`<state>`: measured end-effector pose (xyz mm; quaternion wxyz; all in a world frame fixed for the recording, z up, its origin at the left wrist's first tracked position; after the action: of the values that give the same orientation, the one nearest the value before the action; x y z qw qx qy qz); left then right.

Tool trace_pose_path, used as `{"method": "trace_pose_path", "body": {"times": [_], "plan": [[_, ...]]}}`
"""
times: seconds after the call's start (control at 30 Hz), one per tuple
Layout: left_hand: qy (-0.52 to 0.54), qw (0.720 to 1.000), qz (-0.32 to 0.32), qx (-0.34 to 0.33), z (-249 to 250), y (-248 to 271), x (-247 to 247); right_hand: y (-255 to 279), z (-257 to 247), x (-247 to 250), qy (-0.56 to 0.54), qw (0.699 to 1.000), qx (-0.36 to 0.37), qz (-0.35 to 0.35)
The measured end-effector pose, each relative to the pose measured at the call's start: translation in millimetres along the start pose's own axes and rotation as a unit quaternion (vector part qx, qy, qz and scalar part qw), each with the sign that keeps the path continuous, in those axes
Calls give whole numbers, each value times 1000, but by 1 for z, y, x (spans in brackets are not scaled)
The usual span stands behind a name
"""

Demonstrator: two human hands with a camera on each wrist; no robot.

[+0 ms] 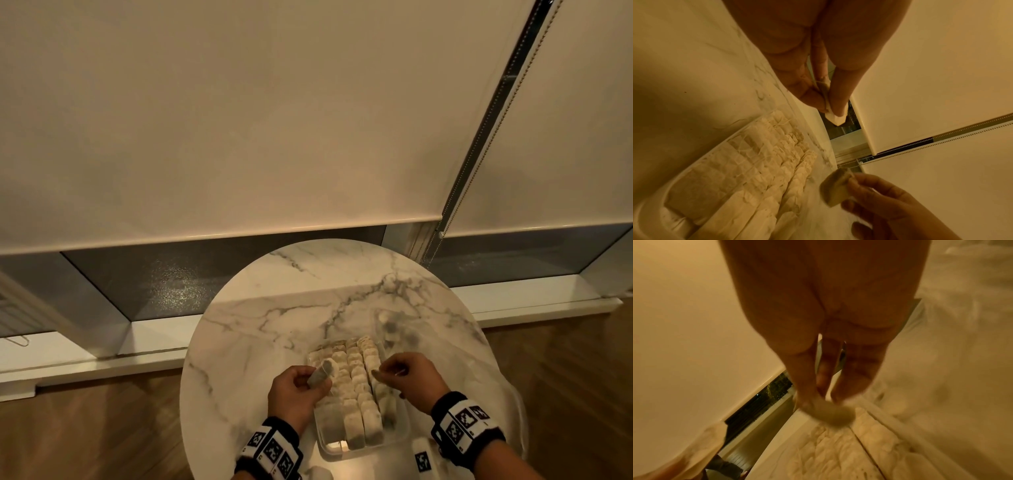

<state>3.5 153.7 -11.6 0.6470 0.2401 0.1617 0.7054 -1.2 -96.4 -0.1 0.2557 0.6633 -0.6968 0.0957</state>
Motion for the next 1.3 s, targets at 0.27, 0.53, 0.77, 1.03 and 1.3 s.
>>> {"method": "trace_pose_path", "body": {"times": [0.27, 0.53, 0.77, 1.03, 1.3], "plan": [[53, 996, -39, 60, -1, -3, -7, 3, 8, 2, 34, 999, -24, -28], [134, 983, -61, 111, -5, -1, -11, 7, 22, 3, 56, 996, -35, -62], [175, 974, -53, 132, -5, 1, -12, 0, 24, 5, 132, 990, -12, -46], [175, 974, -48, 137, -10, 1, -13, 0, 34, 7, 224, 967, -7, -119], [163, 977, -28, 138, -16, 3, -11, -2, 42, -1, 250, 939, -49, -231]]}}
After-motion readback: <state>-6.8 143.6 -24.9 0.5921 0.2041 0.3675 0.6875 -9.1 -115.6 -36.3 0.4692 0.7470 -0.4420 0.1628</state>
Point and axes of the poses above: each hand's wrist, its own y-axis away from the middle knuckle, its own x-axis out of the back of the hand, z = x × y, the point moved 2 cm from there along -y, towards the middle knuckle, and after that the axes turned 8 degrees about x, right-handed, at the moved point
